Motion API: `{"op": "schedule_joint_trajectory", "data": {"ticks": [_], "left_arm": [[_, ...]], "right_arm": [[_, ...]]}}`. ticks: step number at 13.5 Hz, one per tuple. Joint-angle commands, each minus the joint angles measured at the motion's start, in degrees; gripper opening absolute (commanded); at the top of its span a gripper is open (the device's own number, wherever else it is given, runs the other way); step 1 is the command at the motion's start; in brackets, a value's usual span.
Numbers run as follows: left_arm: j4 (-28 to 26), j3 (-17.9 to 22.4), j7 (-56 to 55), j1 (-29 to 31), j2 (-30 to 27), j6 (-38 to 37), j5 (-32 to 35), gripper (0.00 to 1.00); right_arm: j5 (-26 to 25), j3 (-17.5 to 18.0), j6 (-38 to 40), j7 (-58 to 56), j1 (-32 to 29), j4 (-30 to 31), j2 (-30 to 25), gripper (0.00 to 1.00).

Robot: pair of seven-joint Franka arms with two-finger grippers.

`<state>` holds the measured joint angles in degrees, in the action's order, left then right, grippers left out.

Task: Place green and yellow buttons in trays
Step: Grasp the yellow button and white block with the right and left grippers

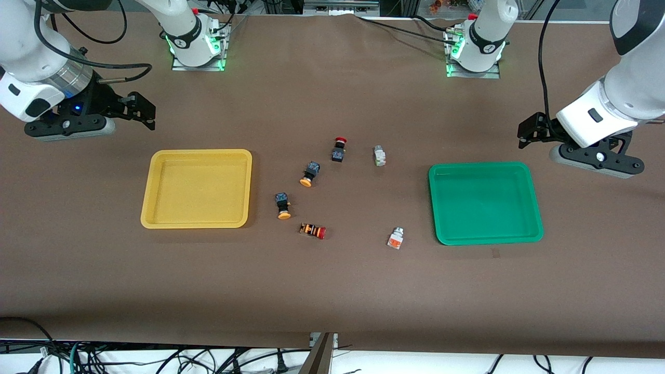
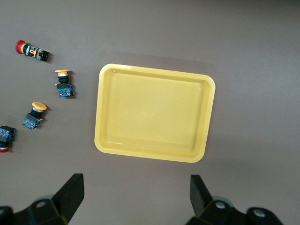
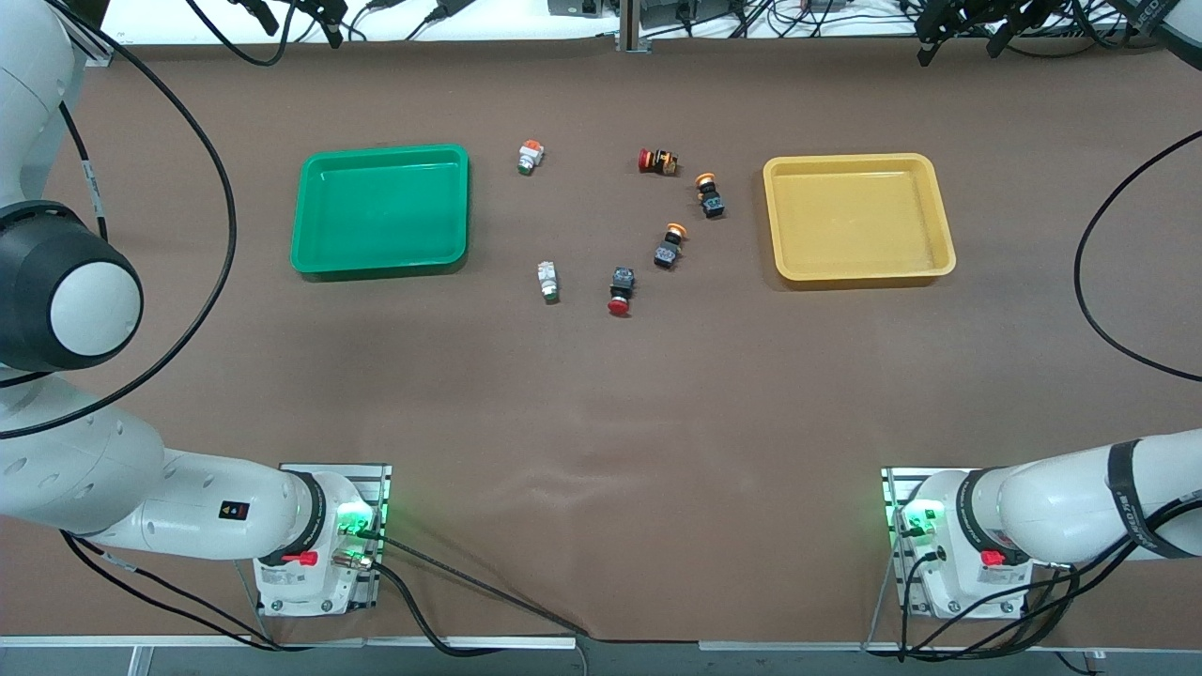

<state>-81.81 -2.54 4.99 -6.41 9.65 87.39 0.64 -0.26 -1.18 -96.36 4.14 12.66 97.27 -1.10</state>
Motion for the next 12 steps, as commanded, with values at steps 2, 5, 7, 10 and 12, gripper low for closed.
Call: {"op": "schedule_joint_trajectory", "data": {"ticks": [2,5,7,10,12], "left_arm": [[-0.02,-0.10,-0.06,0.17,-0.59,0.50,0.50,1.00],[0.07,-0.27,0.64,-0.01,0.28,0.85,0.24,1.00],[0.33,-0.71,0.64,-1.06,4.48,1.72,-2.73,1.00],[2.88,-1.15,0.81,-4.13,13.45,12.24,-3.81,1.00],[2.70,-1.15,0.72,-7.03,18.02,20.32,-3.63,1.00]], "right_arm": [[0.79,0.30,1.17,-0.71,-0.44,-1.64,0.40,1.00],[0.70,0.30,1.17,-0.89,-0.44,-1.64,0.40,1.00],[0.70,0.39,1.17,-0.89,-0.44,-1.64,0.40,1.00],[0.79,0.47,1.17,-0.71,-0.44,-1.64,0.40,1.00],[0.79,0.65,1.17,0.16,-0.27,-1.47,0.48,1.00]]}}
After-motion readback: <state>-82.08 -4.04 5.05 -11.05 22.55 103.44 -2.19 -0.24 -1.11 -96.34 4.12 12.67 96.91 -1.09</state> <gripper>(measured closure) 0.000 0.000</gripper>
